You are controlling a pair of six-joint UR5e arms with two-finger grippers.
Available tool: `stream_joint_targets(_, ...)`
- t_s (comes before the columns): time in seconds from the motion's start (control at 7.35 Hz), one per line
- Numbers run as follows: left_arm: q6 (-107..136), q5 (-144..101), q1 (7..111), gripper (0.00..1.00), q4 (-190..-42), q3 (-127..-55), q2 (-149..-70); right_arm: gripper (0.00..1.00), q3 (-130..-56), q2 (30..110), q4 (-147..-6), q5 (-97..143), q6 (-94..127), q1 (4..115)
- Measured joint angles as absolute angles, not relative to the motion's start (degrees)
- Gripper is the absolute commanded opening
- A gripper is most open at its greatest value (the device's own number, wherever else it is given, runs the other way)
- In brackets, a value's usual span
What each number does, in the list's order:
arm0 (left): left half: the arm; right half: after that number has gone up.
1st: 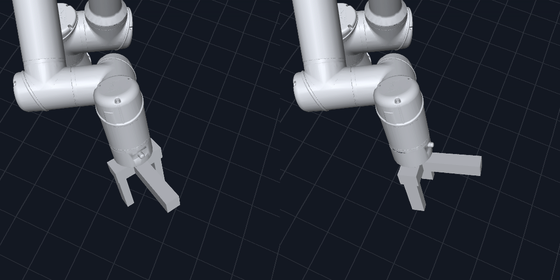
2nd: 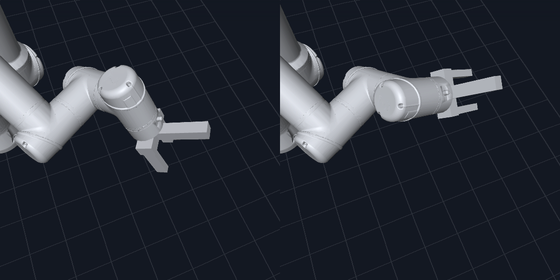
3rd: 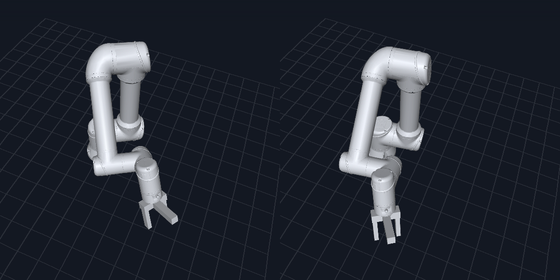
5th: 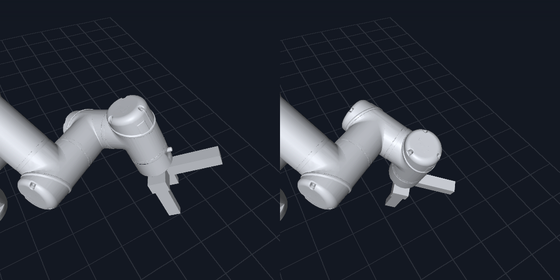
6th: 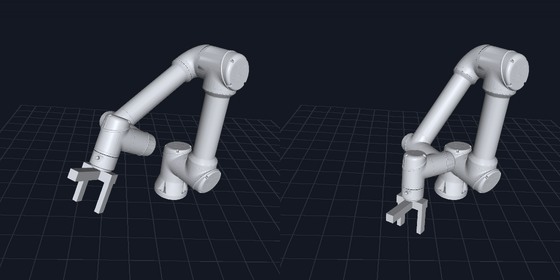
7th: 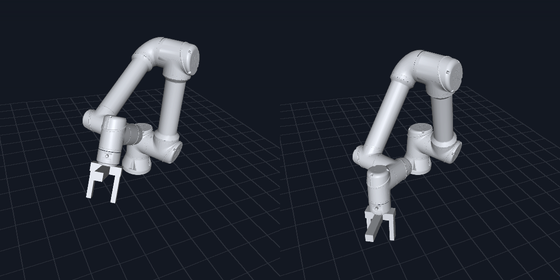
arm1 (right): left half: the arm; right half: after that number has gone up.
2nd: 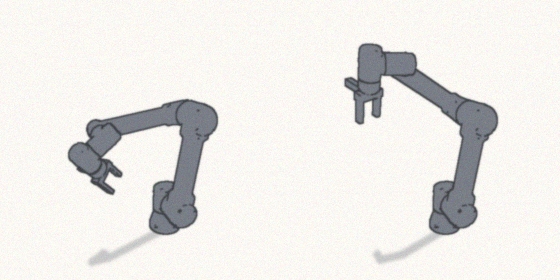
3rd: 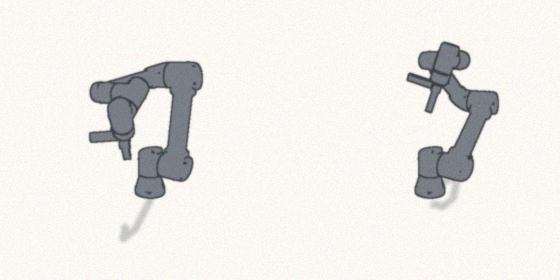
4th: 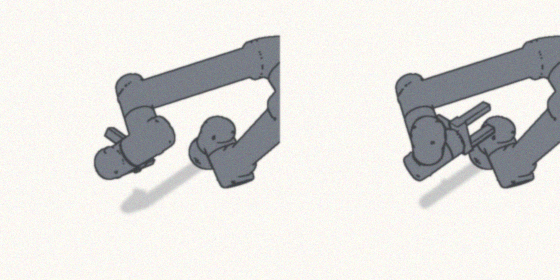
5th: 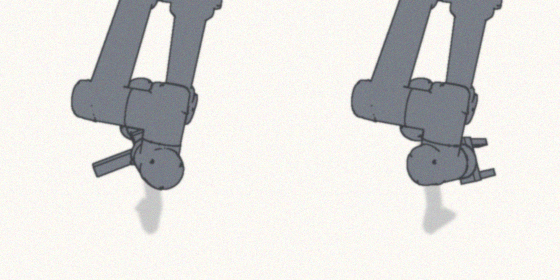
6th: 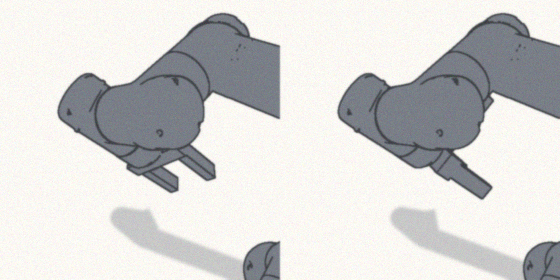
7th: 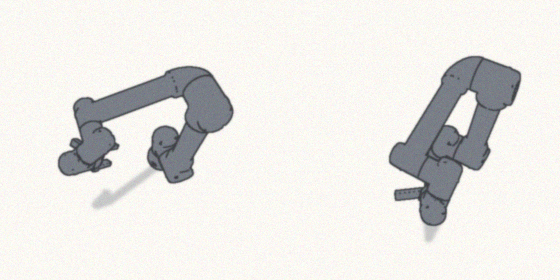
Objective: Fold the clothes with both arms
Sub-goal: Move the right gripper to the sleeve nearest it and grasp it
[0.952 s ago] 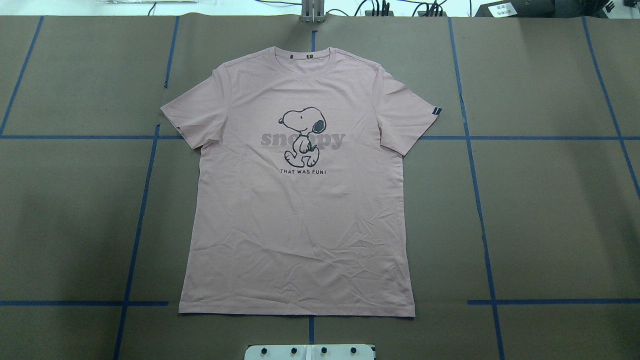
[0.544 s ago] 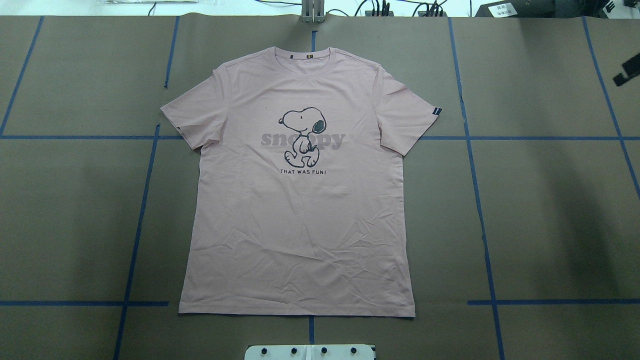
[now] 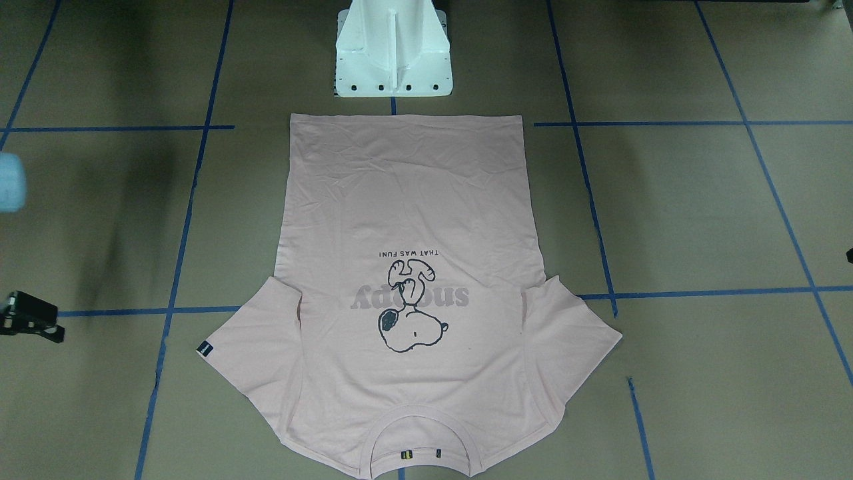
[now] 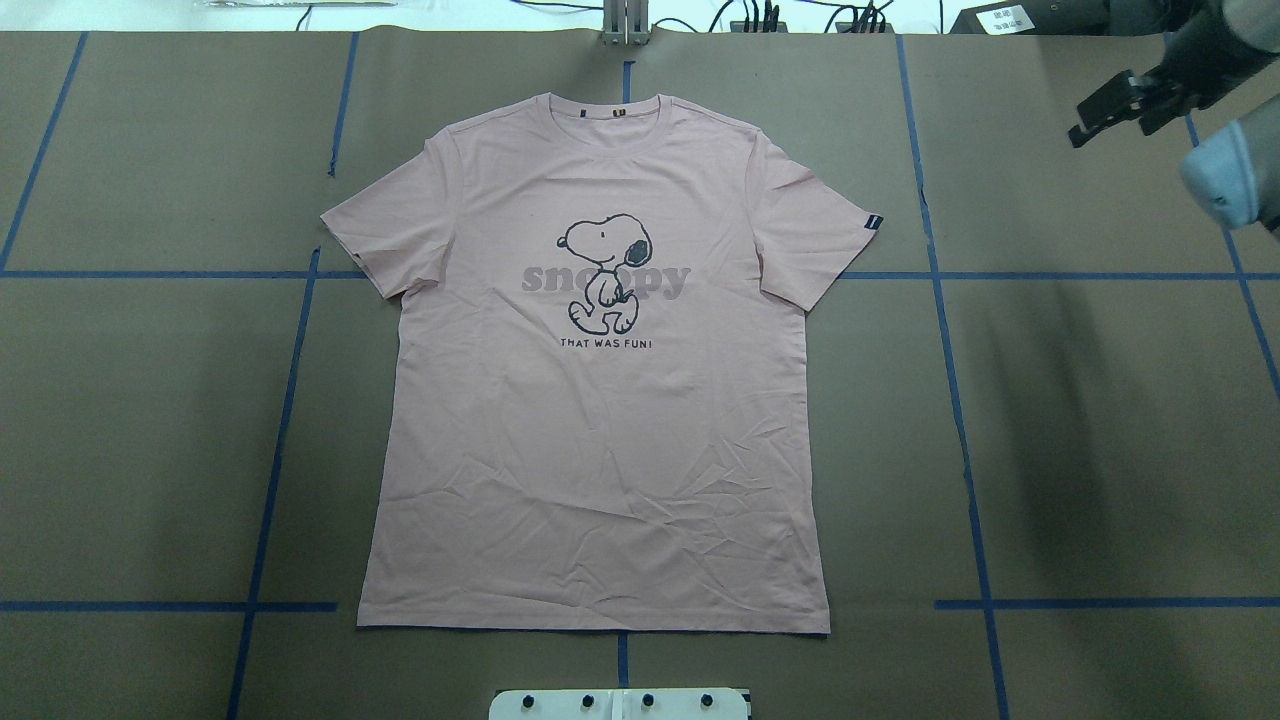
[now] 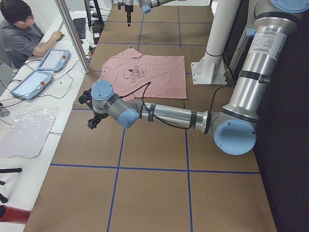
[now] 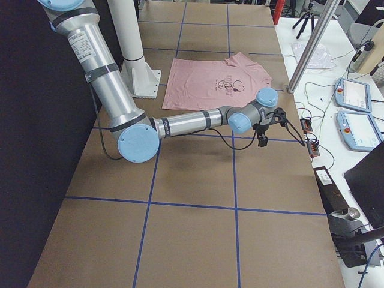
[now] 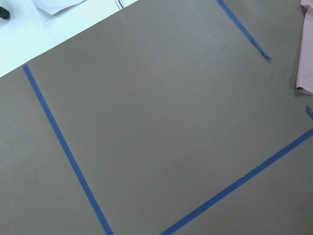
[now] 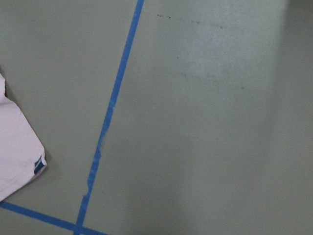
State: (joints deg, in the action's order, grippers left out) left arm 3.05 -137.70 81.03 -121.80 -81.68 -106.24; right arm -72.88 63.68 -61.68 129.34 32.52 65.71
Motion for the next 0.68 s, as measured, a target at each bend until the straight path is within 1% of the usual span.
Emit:
stream_joint_targets(0.14, 7.1, -137.6, 79.0, 1.00, -122.5, -80.9, -107.0, 1.00, -71.4, 62.4, -58.7, 125.4, 38.9, 61.7)
stream_joint_targets(0.41, 12.0, -137.6, 76.8, 1.00, -122.9, -80.3, -107.9, 0.99, -70.1, 59.7, -57.2, 119.3, 46.7, 55.5)
stream_joint_targets(0.54, 12.8, -137.6, 76.5, 1.00, -122.9, -80.4, -108.0, 0.98, -69.7, 58.7, -57.2, 117.6, 48.4, 53.6)
stream_joint_targets(0.68, 13.0, -137.6, 76.5, 1.00, -123.0, -80.4, -108.1, 0.94, -69.3, 58.1, -57.2, 116.1, 49.3, 52.3)
